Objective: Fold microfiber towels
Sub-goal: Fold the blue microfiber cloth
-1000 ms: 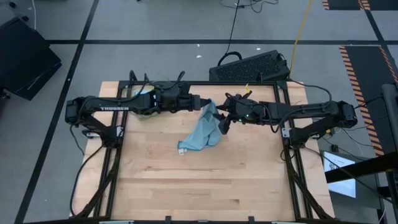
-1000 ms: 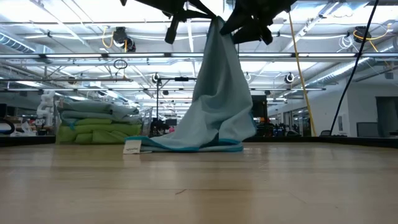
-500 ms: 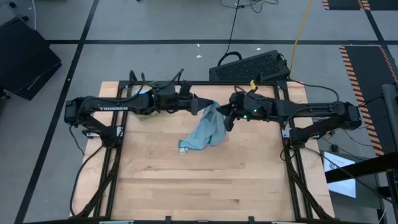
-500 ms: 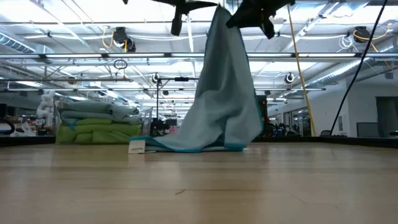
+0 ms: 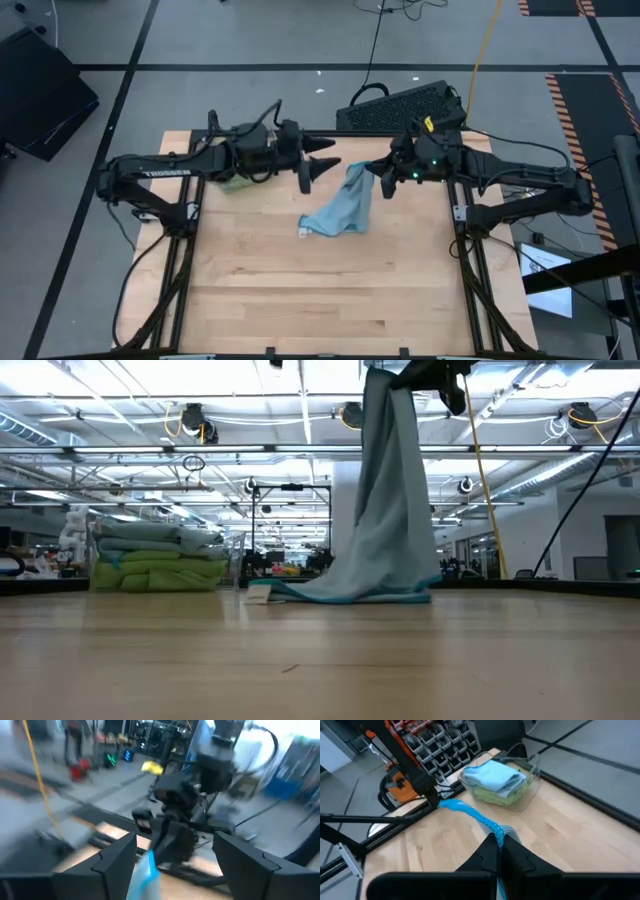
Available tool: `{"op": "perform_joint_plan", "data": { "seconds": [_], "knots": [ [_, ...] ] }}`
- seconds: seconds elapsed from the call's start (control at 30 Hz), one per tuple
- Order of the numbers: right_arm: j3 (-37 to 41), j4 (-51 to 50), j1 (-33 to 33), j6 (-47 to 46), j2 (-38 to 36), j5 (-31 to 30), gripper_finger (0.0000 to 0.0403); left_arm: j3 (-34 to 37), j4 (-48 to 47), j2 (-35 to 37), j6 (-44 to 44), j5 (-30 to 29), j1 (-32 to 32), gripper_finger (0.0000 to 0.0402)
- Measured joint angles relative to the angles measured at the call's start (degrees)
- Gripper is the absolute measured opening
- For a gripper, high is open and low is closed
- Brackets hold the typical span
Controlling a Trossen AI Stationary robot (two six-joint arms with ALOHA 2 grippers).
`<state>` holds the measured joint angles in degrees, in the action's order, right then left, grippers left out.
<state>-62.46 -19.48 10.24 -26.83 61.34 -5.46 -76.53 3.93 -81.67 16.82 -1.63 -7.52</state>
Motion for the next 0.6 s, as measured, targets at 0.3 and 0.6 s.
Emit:
{"op": "perform_joint_plan", "data": {
  "seconds": [0.3, 0.6],
  "knots": [
    [0.0, 0.5, 2.1, -0.6, 0.1, 2.8, 0.0001, -13.0, -14.6, -10.5, -24.9, -5.3, 2.0, 0.0269],
    [0.0, 1.2, 3.2, -0.6, 0.1, 2.8, 0.0, -20.3, -18.3, -19.4, -30.4, -8.5, 1.3, 0.0238]
  ]
}}
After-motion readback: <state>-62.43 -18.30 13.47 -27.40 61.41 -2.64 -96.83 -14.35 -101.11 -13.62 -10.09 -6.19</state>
